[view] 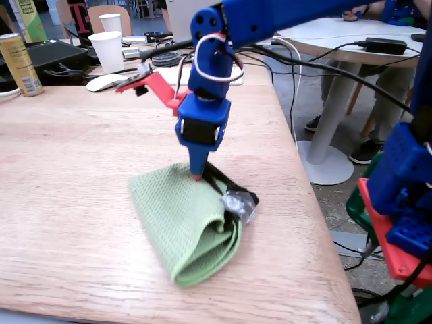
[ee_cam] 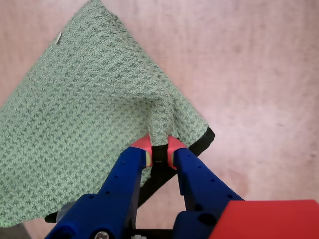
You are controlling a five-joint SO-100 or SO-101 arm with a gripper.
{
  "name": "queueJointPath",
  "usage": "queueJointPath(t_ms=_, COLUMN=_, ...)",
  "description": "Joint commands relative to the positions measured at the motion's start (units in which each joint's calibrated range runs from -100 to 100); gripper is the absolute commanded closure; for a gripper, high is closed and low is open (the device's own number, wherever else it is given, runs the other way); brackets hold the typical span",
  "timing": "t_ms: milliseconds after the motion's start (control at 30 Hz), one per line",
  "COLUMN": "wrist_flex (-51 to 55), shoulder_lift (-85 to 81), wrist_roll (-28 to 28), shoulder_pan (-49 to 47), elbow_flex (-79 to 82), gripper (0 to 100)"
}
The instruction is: Clean the table
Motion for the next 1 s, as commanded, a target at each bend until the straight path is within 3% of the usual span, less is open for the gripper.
queueJointPath(t_ms=0, wrist_flex=0.2, shoulder_lift=0.2, wrist_roll=3.1, shoulder_pan=12.4, elbow_flex=-0.7, gripper=99)
queueJointPath(t_ms=167, wrist_flex=0.1, shoulder_lift=0.5, wrist_roll=7.4, shoulder_pan=29.5, elbow_flex=-2.9, gripper=99)
queueJointPath(t_ms=500, wrist_flex=1.2, shoulder_lift=17.2, wrist_roll=12.2, shoulder_pan=62.0, elbow_flex=-30.5, gripper=99)
queueJointPath(t_ms=700, wrist_flex=3.5, shoulder_lift=16.1, wrist_roll=12.1, shoulder_pan=62.1, elbow_flex=-31.5, gripper=99)
queueJointPath(t_ms=867, wrist_flex=11.7, shoulder_lift=3.3, wrist_roll=11.6, shoulder_pan=59.9, elbow_flex=-34.9, gripper=99)
queueJointPath(t_ms=967, wrist_flex=18.5, shoulder_lift=2.0, wrist_roll=11.1, shoulder_pan=51.3, elbow_flex=-46.8, gripper=99)
